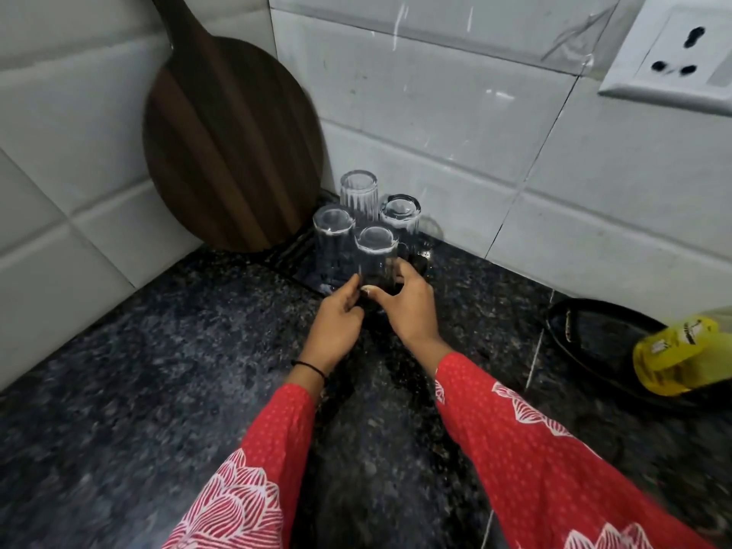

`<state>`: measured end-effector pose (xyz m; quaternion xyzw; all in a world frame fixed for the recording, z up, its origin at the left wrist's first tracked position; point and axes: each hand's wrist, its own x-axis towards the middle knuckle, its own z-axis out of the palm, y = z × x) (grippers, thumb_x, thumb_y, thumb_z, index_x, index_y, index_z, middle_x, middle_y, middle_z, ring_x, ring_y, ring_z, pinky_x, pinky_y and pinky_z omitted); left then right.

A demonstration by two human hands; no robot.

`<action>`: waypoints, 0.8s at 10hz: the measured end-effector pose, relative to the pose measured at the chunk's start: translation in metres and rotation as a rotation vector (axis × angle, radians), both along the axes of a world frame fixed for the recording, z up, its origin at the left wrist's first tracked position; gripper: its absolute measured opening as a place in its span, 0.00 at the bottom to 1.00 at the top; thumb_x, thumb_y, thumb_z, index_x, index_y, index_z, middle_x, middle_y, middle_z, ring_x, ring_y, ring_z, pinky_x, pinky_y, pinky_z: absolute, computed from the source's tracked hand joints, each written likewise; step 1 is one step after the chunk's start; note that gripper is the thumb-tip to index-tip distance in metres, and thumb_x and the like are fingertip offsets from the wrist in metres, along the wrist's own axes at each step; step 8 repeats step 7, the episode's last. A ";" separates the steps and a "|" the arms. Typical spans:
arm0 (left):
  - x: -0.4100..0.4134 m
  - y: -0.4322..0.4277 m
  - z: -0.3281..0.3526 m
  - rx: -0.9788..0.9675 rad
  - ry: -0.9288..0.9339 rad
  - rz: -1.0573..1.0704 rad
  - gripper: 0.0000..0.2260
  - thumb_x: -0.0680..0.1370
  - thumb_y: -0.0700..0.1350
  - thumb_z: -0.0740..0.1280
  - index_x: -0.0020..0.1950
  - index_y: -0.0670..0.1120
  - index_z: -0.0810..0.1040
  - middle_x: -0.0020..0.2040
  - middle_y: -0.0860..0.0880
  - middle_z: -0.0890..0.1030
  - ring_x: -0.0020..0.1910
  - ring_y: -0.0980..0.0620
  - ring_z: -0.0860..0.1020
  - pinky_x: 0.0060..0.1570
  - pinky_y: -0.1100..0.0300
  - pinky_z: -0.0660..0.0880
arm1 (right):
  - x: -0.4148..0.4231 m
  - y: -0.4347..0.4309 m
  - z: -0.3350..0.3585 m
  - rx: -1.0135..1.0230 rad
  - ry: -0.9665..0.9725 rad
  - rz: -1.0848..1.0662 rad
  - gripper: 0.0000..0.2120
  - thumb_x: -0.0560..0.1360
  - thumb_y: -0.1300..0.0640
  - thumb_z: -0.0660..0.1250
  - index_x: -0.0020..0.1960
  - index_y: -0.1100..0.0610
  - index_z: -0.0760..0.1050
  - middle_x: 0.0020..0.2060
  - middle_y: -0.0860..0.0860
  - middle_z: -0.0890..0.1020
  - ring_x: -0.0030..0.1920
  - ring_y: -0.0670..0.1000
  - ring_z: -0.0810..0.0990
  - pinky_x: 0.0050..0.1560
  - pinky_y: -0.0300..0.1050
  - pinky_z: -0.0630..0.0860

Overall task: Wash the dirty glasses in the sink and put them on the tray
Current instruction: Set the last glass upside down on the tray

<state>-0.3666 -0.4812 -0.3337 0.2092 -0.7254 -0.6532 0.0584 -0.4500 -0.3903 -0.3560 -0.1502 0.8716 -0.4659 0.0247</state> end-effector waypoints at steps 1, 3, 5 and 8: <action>0.002 0.004 -0.001 0.017 0.009 0.018 0.26 0.77 0.27 0.54 0.75 0.39 0.59 0.74 0.46 0.64 0.73 0.51 0.64 0.63 0.69 0.62 | 0.004 0.006 0.004 -0.016 -0.032 0.027 0.29 0.67 0.51 0.75 0.65 0.55 0.72 0.57 0.50 0.81 0.58 0.48 0.79 0.61 0.47 0.75; 0.022 0.029 0.018 -0.060 0.126 0.180 0.17 0.79 0.33 0.58 0.67 0.41 0.71 0.63 0.45 0.76 0.60 0.53 0.74 0.60 0.64 0.69 | 0.041 0.050 0.031 -0.168 -0.097 -0.032 0.21 0.75 0.52 0.67 0.65 0.57 0.71 0.57 0.52 0.79 0.58 0.49 0.77 0.62 0.47 0.73; 0.059 0.085 0.043 -0.099 0.182 0.059 0.12 0.78 0.34 0.59 0.52 0.49 0.77 0.48 0.52 0.80 0.52 0.50 0.79 0.57 0.55 0.74 | 0.085 0.132 0.055 -0.313 -0.186 -0.142 0.05 0.78 0.57 0.61 0.50 0.52 0.76 0.43 0.51 0.81 0.44 0.50 0.79 0.47 0.55 0.79; 0.101 0.183 0.081 -0.153 0.300 -0.142 0.11 0.79 0.35 0.60 0.51 0.48 0.77 0.50 0.48 0.82 0.48 0.56 0.78 0.47 0.64 0.73 | 0.154 0.250 0.100 -0.376 -0.105 -0.273 0.07 0.79 0.58 0.59 0.49 0.52 0.76 0.40 0.47 0.80 0.42 0.47 0.78 0.37 0.45 0.76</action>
